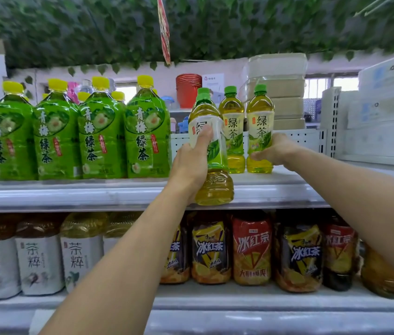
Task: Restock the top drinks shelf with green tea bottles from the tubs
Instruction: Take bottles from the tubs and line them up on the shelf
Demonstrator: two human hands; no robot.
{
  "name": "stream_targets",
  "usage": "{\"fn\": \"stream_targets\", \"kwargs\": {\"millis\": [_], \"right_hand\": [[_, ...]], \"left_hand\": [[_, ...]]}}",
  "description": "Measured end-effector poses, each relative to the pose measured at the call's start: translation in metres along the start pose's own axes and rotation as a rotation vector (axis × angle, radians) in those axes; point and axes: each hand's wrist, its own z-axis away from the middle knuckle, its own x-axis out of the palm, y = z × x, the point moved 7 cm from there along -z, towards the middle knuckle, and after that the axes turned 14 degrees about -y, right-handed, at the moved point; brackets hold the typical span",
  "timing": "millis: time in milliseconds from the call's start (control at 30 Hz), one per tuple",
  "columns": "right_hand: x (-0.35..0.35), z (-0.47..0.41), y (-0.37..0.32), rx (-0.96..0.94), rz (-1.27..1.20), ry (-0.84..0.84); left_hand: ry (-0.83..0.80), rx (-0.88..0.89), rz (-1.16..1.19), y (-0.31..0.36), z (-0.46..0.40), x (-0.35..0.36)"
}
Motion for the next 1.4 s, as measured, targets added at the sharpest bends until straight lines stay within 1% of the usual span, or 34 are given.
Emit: {"fn": "stream_targets", "kwargs": {"millis": [200, 267, 300, 333, 367, 400, 433, 467, 500, 533, 600, 633, 667, 700, 733, 800, 933, 1000, 1067, 1167, 1267, 1400], "right_hand": [[0.002, -0.004, 0.001, 0.01, 0.04, -0.021], [0.006, -0.004, 0.003, 0.052, 0.059, -0.058], [0.006, -0.004, 0.004, 0.075, 0.09, -0.039], [0.005, -0.003, 0.004, 0.098, 0.16, 0.017], [0.001, 0.001, 0.001, 0.11, 0.248, 0.108], [-0.003, 0.009, -0.006, 0.068, 0.284, 0.219], [-0.003, 0.022, -0.018, -0.03, 0.244, 0.291], [0.0, 0.037, -0.031, -0.163, 0.148, 0.304], [0.009, 0.053, -0.044, -0.29, 0.045, 0.238], [0.022, 0.069, -0.055, -0.379, -0.019, 0.101], [0.051, 0.1, -0.073, -0.456, -0.055, -0.214], [0.061, 0.111, -0.078, -0.473, -0.061, -0.312], [0.066, 0.113, -0.079, -0.489, -0.075, -0.347], [0.065, 0.113, -0.081, -0.516, -0.083, -0.33], [0.059, 0.112, -0.083, -0.545, -0.069, -0.275], [0.044, 0.11, -0.084, -0.571, -0.044, -0.164], [0.013, 0.105, -0.061, -0.479, -0.051, 0.062], [-0.003, 0.103, -0.044, -0.44, -0.065, 0.123], [-0.023, 0.098, -0.024, -0.371, -0.082, 0.168], [-0.047, 0.089, 0.005, -0.237, -0.085, 0.174], [-0.055, 0.081, 0.028, -0.109, -0.075, 0.131], [-0.06, 0.062, 0.043, -0.006, -0.088, 0.07]], "left_hand": [[-0.003, -0.023, -0.003, -0.003, -0.003, 0.002], [0.009, -0.012, 0.0, -0.004, -0.003, 0.001], [0.011, -0.016, -0.002, -0.004, -0.004, 0.002], [0.01, -0.018, 0.006, -0.003, -0.002, 0.002], [0.009, -0.018, 0.028, -0.002, 0.0, 0.002], [0.014, -0.026, 0.057, -0.002, 0.001, 0.003], [0.022, -0.031, 0.095, -0.003, 0.003, 0.003], [0.031, -0.009, 0.14, -0.002, 0.005, 0.003], [0.038, 0.029, 0.182, 0.001, 0.007, 0.003], [0.048, 0.067, 0.227, 0.004, 0.01, 0.002], [0.082, 0.13, 0.345, 0.009, 0.013, 0.001], [0.104, 0.145, 0.403, 0.01, 0.011, 0.0], [0.114, 0.169, 0.459, 0.016, 0.012, 0.0], [0.115, 0.192, 0.504, 0.022, 0.011, 0.001], [0.097, 0.21, 0.53, 0.03, 0.01, 0.004], [0.027, 0.224, 0.477, 0.045, 0.004, 0.013], [-0.184, 0.229, 0.228, 0.067, -0.003, 0.039], [-0.191, 0.204, 0.063, 0.063, -0.005, 0.042], [-0.127, 0.145, -0.054, 0.045, -0.012, 0.034], [-0.031, -0.004, -0.233, 0.015, -0.023, 0.019], [-0.058, -0.092, -0.288, 0.008, -0.033, 0.019], [-0.123, -0.225, -0.305, -0.011, -0.055, 0.018]]}}
